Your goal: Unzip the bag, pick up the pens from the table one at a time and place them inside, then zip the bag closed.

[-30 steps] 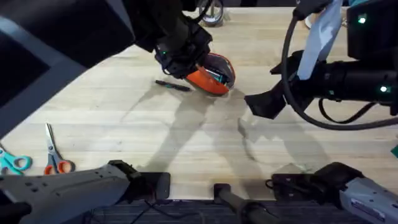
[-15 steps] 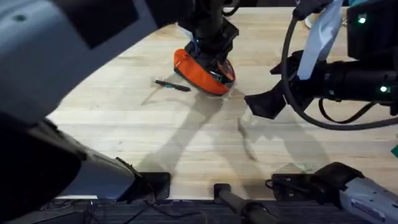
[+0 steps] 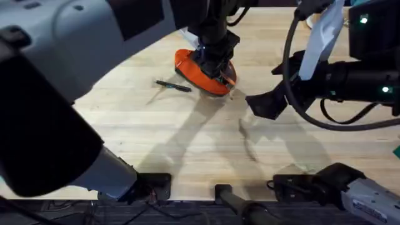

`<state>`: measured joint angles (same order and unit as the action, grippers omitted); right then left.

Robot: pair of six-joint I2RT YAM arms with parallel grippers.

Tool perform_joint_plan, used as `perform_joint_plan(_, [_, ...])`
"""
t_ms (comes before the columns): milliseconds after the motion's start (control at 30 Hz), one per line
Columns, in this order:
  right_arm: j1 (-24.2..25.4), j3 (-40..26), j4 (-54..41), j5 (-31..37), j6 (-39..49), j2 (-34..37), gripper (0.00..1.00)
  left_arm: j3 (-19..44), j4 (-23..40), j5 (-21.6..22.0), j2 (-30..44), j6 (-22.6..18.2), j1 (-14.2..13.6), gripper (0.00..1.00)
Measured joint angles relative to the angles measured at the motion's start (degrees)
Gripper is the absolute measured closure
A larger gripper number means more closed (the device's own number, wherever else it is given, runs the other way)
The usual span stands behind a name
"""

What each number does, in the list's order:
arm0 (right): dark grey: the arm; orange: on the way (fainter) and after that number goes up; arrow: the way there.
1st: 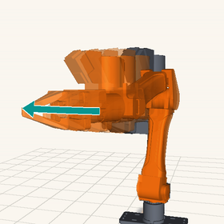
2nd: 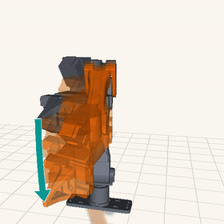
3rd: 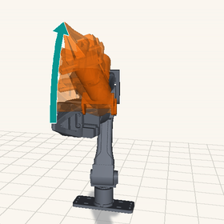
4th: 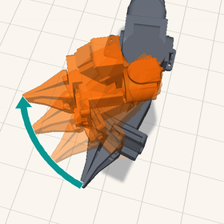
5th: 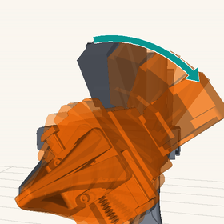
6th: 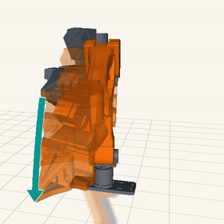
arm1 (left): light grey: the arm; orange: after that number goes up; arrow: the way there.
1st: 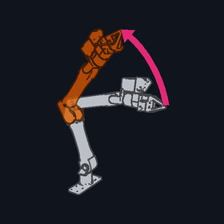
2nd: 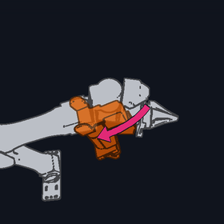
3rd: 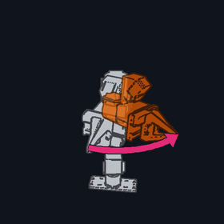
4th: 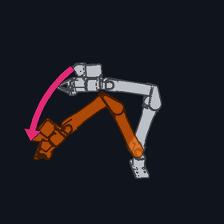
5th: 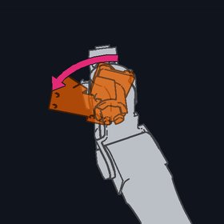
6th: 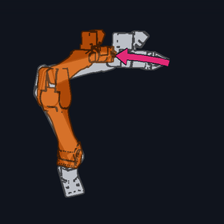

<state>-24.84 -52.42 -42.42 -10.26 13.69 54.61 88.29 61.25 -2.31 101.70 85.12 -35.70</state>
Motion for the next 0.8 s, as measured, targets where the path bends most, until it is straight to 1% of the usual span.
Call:
perform_joint_plan(500, [0.0, 0.0, 0.0, 0.0, 0.0, 0.0, 0.003, 0.0, 0.0, 4.7, 0.8, 1.7, 0.1, 0.961])
perform_joint_plan(800, [0.0, 0.0, 0.0, 0.0, 0.0, 0.0, 0.003, 0.1, -1.2, 5.1, 2.3, 1.9, 0.3, 0.961])
